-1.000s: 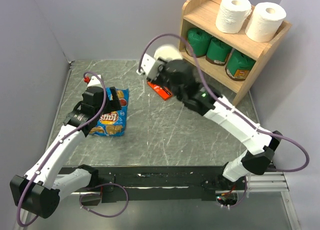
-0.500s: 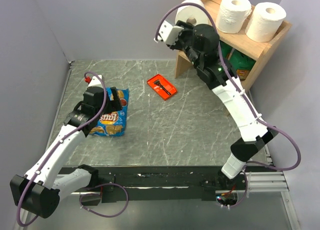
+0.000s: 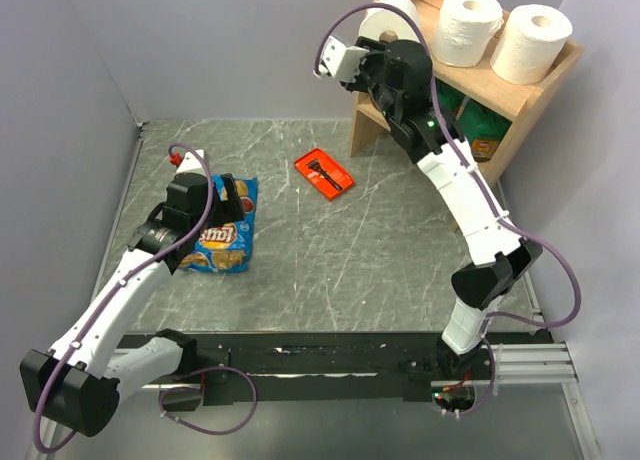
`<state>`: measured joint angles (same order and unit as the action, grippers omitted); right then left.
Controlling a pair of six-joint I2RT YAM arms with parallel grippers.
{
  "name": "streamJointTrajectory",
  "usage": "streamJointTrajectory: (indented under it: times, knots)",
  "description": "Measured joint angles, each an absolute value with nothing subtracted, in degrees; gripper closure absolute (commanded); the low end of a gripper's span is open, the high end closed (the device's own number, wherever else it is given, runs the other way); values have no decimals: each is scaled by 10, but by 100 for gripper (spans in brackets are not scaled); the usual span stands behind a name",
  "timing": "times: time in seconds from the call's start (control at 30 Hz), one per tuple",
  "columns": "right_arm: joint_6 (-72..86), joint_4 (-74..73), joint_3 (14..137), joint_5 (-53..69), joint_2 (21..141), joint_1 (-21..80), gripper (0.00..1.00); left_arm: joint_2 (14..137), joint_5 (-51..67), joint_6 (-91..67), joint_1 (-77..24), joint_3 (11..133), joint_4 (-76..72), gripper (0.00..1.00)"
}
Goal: Place and organize the paper towels onto the shelf
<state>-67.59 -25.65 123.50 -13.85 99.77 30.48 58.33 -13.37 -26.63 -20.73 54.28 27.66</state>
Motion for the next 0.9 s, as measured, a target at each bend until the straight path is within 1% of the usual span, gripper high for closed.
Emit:
streamJointTrajectory:
  times: [0.63, 0.9]
  knots:
    - [-685, -203, 1261, -139, 1037, 275, 68, 589, -133, -266, -207, 543, 277, 4]
    - [-683, -197, 1265, -139, 1052, 259, 64, 589, -133, -266, -207, 543, 277, 4]
